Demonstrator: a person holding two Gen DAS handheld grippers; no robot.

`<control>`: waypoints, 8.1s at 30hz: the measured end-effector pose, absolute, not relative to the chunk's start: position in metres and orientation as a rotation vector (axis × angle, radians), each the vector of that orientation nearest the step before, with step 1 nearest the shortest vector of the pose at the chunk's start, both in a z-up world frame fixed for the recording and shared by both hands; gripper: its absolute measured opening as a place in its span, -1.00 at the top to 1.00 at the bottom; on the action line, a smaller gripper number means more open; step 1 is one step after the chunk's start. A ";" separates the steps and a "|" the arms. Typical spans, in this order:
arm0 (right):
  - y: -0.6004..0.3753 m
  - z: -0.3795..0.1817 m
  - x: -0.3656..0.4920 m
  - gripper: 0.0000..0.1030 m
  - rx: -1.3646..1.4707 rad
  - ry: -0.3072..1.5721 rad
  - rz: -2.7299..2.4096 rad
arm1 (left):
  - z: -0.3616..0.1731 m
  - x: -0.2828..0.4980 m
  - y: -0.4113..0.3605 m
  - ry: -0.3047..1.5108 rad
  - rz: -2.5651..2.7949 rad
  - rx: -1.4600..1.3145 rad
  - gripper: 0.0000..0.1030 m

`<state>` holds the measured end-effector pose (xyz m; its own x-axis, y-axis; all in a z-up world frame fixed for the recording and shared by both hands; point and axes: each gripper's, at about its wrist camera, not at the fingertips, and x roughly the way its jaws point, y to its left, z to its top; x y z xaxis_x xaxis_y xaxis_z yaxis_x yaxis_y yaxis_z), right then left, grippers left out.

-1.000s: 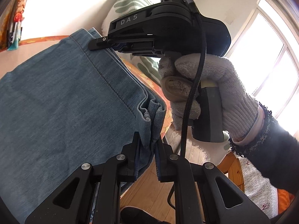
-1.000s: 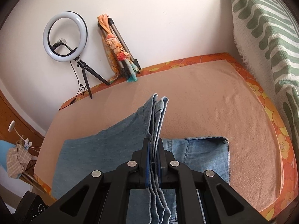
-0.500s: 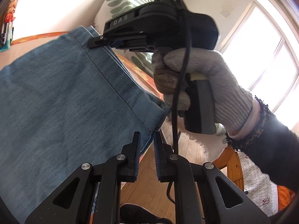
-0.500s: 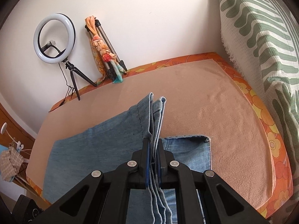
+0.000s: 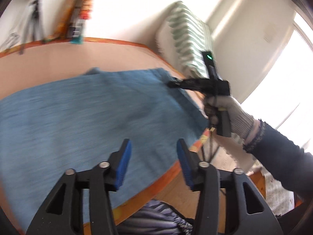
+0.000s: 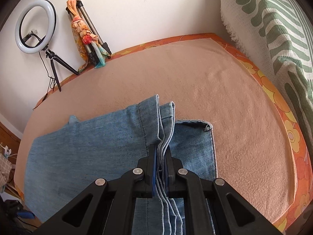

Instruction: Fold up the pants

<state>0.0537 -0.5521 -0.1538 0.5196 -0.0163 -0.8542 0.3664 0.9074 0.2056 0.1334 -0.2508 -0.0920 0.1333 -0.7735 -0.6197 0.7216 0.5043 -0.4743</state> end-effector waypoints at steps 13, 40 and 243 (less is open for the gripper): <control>-0.526 -0.126 0.056 0.38 0.179 0.994 -0.322 | -0.138 0.160 -0.076 1.032 -0.616 -0.314 -0.12; -0.221 -0.100 0.149 -0.35 0.086 1.076 0.370 | -0.165 0.150 -0.064 1.047 -0.652 -0.481 -0.07; -0.574 -0.169 0.009 0.27 0.542 1.001 0.099 | -0.154 0.175 -0.339 1.240 -1.049 -0.249 0.13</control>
<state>0.0087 -0.5742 -0.1692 0.5466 0.3222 -0.7729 0.1642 0.8639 0.4762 0.1753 -0.3394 -0.1538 -0.0476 -0.7591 -0.6493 0.5140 0.5387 -0.6675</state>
